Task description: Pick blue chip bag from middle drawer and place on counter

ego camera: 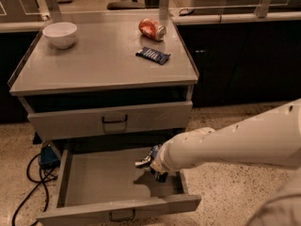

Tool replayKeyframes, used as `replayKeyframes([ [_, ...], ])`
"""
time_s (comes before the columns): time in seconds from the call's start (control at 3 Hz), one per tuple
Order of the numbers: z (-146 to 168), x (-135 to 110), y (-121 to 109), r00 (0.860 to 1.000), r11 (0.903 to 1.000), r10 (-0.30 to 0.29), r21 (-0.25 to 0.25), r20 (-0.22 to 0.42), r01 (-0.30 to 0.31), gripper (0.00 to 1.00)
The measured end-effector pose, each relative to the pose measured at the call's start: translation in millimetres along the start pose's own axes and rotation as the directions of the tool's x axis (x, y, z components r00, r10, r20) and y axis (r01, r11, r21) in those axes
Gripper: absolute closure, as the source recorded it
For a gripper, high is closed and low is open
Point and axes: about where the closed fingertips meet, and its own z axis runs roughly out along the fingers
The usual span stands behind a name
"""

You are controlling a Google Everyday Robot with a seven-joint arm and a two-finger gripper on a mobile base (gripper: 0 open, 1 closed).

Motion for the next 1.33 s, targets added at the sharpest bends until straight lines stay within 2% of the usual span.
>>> replayKeyframes([
  [0.33, -11.7, -16.7, -15.1, 0.999, 0.9992, -0.034, 0.021, 0.021, 0.034, 1.00],
  [0.67, -63.3, -49.3, -55.9, 0.996, 0.9962, -0.015, 0.087, 0.083, 0.008, 1.00],
  [1.0, -156.3, -51.7, -85.9, 0.991, 0.9784, 0.012, 0.203, 0.131, -0.039, 1.00],
  [1.33, -184.3, -52.3, -77.9, 0.993, 0.9693, -0.017, 0.245, 0.118, -0.013, 1.00],
])
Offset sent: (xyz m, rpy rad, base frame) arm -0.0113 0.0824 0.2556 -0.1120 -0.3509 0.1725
